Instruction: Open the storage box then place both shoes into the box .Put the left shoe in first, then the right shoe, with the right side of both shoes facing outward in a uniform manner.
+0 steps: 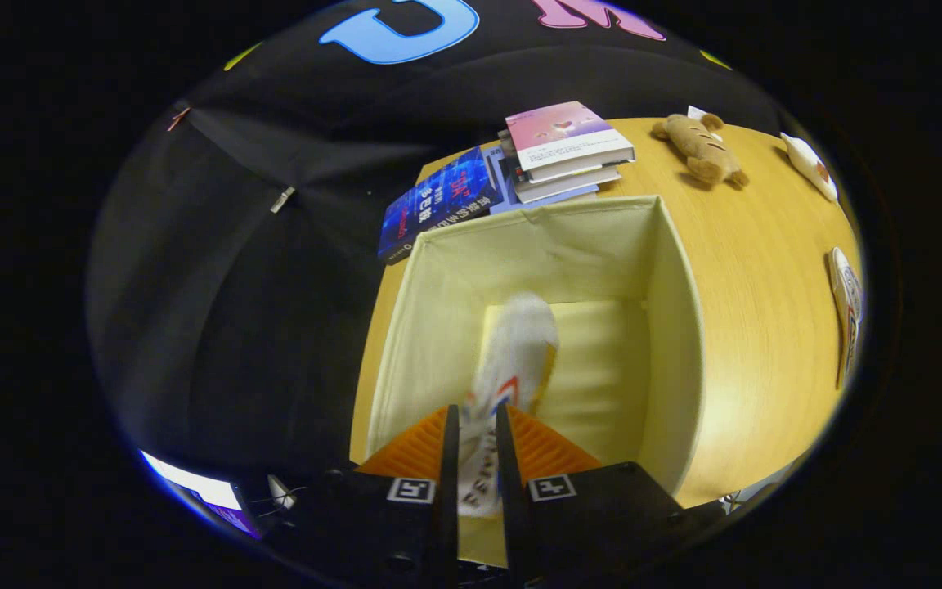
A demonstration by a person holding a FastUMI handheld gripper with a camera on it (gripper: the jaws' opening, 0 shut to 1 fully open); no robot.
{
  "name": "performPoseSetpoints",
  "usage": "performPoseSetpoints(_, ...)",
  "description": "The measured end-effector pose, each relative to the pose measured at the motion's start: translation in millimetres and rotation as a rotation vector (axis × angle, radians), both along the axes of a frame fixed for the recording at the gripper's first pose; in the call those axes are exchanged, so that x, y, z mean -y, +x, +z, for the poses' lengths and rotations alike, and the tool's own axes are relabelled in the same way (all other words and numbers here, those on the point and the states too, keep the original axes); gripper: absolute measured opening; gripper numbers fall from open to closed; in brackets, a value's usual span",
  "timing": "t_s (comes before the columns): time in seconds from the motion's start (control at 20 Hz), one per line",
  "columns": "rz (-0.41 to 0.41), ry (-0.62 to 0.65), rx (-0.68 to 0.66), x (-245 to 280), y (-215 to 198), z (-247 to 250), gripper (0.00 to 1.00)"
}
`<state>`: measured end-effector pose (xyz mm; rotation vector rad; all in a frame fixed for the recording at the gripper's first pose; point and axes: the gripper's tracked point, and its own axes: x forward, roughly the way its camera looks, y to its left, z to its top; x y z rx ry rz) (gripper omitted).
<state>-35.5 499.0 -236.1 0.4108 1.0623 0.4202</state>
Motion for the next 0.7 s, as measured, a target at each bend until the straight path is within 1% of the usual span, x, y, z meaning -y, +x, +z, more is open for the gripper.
performPoseSetpoints(0.1, 0.042, 0.047, 0.031, -7.8, -2.8, 14.8, 0.72)
performPoseSetpoints(0.15, 0.066, 0.038, 0.046, -5.1, -7.8, 18.7, 0.95)
performPoseSetpoints(0.25, 0.097, 0.018, 0.105, 13.4, -9.5, 29.2, 0.98)
performPoseSetpoints(0.4, 0.096, -0.015, 0.194, 63.7, -14.0, 44.7, 0.99)
performPoseSetpoints(0.55, 0.06, -0.081, 0.281, 135.7, -2.4, 53.2, 0.99)
performPoseSetpoints(0.7, 0.019, -0.179, 0.331, 225.2, 11.1, 53.4, 0.99)
